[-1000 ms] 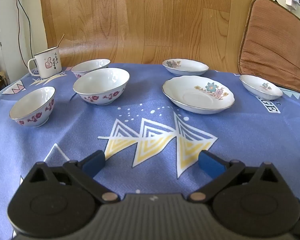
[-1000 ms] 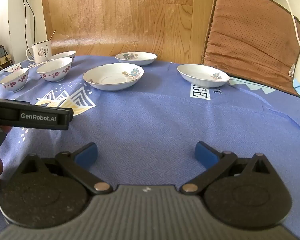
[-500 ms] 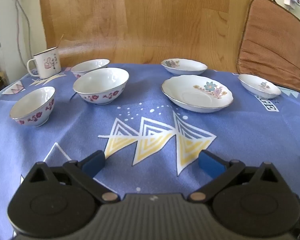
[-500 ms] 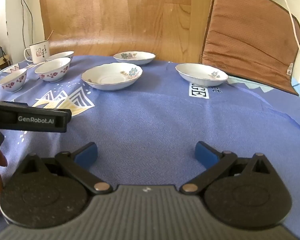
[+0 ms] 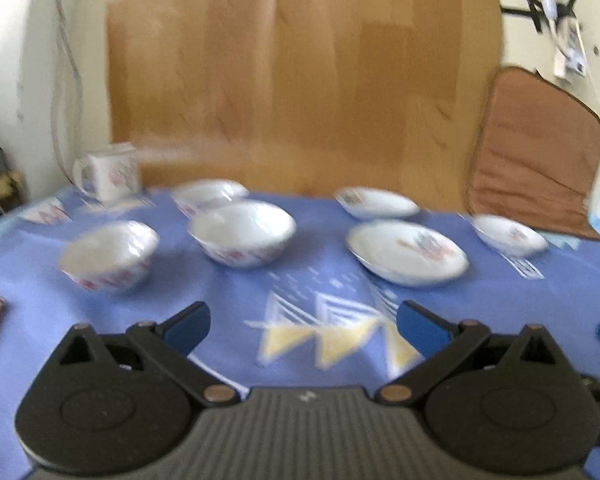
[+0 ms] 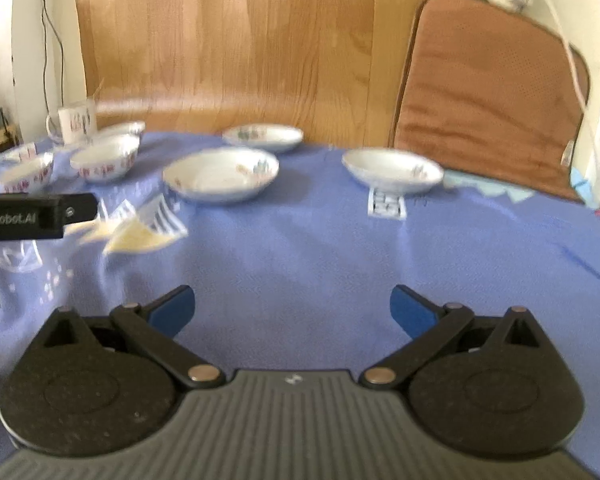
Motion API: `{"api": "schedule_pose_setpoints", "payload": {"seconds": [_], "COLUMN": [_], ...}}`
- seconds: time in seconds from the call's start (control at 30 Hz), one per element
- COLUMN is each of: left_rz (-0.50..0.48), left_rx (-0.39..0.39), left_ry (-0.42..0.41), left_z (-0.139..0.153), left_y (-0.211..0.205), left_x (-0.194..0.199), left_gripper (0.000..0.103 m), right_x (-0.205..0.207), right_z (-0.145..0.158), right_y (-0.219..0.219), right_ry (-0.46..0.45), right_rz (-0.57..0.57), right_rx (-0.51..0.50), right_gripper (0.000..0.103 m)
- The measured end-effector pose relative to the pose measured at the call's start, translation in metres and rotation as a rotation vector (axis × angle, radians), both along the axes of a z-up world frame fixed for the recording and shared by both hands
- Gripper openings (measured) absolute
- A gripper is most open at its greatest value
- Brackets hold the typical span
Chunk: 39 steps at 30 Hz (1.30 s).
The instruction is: Organize plates and bowls
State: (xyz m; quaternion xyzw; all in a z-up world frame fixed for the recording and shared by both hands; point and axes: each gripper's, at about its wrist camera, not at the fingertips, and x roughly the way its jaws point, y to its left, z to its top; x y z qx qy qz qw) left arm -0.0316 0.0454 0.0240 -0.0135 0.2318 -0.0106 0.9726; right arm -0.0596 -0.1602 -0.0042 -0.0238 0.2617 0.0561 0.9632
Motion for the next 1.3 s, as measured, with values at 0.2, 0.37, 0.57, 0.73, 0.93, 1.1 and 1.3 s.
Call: {"api": "schedule_pose_setpoints", "payload": {"seconds": [0.2, 0.37, 0.57, 0.73, 0.93, 1.1, 1.3], "left_rz": [0.083, 0.092, 0.118, 0.129, 0.125, 0.116, 0.116], "left_rx": [0.013, -0.023, -0.06, -0.067, -0.032, -0.003, -0.014], "left_ry": [0.038, 0.105, 0.083, 0.079, 0.087, 0.095, 0.11], "left_z": [0.004, -0.008, -0.012, -0.01, -0.01, -0.01, -0.011], "left_y": [0.023, 0.024, 0.031, 0.034, 0.028, 0.022, 0.024], "left_x": [0.014, 0.028, 0.019, 0.015, 0.016, 0.018, 0.02], "left_gripper": [0.103, 0.103, 0.103, 0.103, 0.103, 0.103, 0.103], "right_x": [0.017, 0.033, 0.033, 0.028, 0.029, 0.029, 0.029], "right_z": [0.015, 0.018, 0.006, 0.008, 0.008, 0.007, 0.006], "right_y": [0.02, 0.047, 0.047, 0.044, 0.044, 0.043, 0.043], "right_ry": [-0.057, -0.142, -0.143, -0.166, -0.168, -0.164, -0.16], "right_rz": [0.059, 0.07, 0.093, 0.087, 0.09, 0.095, 0.107], "right_rx": [0.057, 0.07, 0.11, 0.121, 0.117, 0.122, 0.123], "right_gripper": [0.1, 0.087, 0.066, 0.067, 0.067, 0.067, 0.069]}}
